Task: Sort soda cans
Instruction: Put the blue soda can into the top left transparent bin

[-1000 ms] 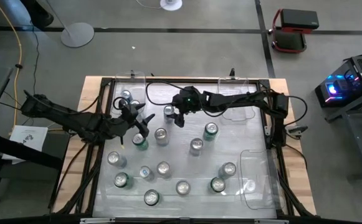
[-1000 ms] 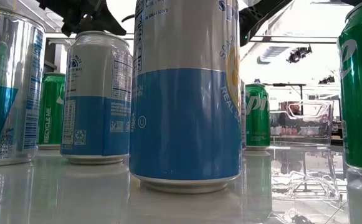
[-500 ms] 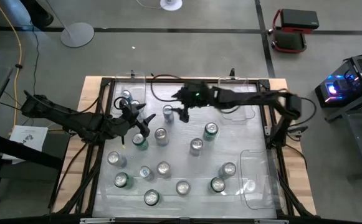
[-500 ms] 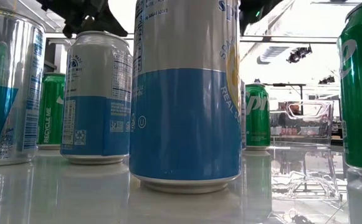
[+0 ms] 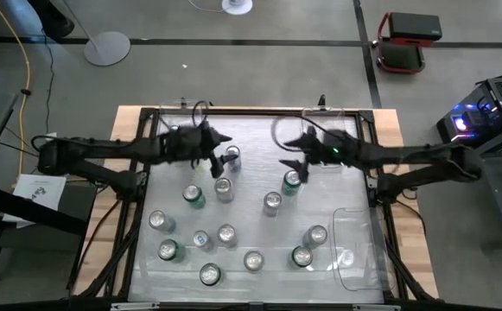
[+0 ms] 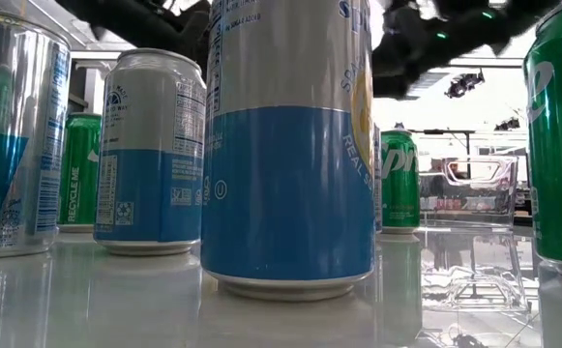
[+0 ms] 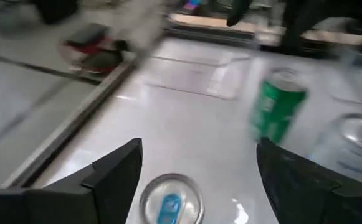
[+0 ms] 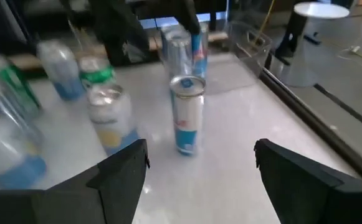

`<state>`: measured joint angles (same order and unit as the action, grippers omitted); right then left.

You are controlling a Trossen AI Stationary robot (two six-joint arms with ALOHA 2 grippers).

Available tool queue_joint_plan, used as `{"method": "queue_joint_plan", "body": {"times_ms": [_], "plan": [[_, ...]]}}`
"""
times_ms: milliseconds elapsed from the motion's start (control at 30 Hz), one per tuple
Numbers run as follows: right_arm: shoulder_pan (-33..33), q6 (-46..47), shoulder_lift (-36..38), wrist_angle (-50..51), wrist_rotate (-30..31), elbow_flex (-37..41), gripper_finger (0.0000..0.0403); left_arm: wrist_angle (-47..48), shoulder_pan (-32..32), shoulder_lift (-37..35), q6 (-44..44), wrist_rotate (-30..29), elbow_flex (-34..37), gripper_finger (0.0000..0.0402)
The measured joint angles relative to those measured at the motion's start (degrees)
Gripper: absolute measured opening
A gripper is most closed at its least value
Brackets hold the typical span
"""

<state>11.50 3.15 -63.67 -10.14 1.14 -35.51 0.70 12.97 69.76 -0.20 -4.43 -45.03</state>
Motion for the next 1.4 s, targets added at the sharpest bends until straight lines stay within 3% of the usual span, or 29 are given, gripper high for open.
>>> {"method": "queue_joint_plan", "body": {"times_ms": [100, 267, 433, 667, 1233, 1400], "plan": [[-1.53, 4.78, 3.02, -11.1, 2.83, 8.54, 0.0288, 1.15, 3.8, 1.81, 0.51, 9.81, -1.53, 0.0305], [-2.63, 8.53, 4.43, -23.83, 6.92, 15.89, 0.0288, 3.48, 5.7, 4.0, 7.91, 11.42, -1.6, 0.0306], [-2.93, 8.86, 4.43, -24.43, 7.42, 16.37, 0.0288, 5.19, 5.45, 5.44, 13.6, 8.83, -1.58, 0.0306], [-2.95, 8.83, 4.43, -24.85, 7.44, 16.37, 0.0288, 5.04, 5.02, 9.33, 12.63, 3.18, -1.58, 0.0306], [-2.95, 10.93, 4.43, -24.5, 7.87, 16.36, 0.0288, 2.53, 5.0, 14.81, 11.89, 5.67, -1.58, 0.0304], [-2.95, 10.93, 4.43, -24.48, 9.74, 16.35, 0.0288, 2.78, 5.0, 13.96, 14.25, 5.72, -1.58, 0.027]]}}
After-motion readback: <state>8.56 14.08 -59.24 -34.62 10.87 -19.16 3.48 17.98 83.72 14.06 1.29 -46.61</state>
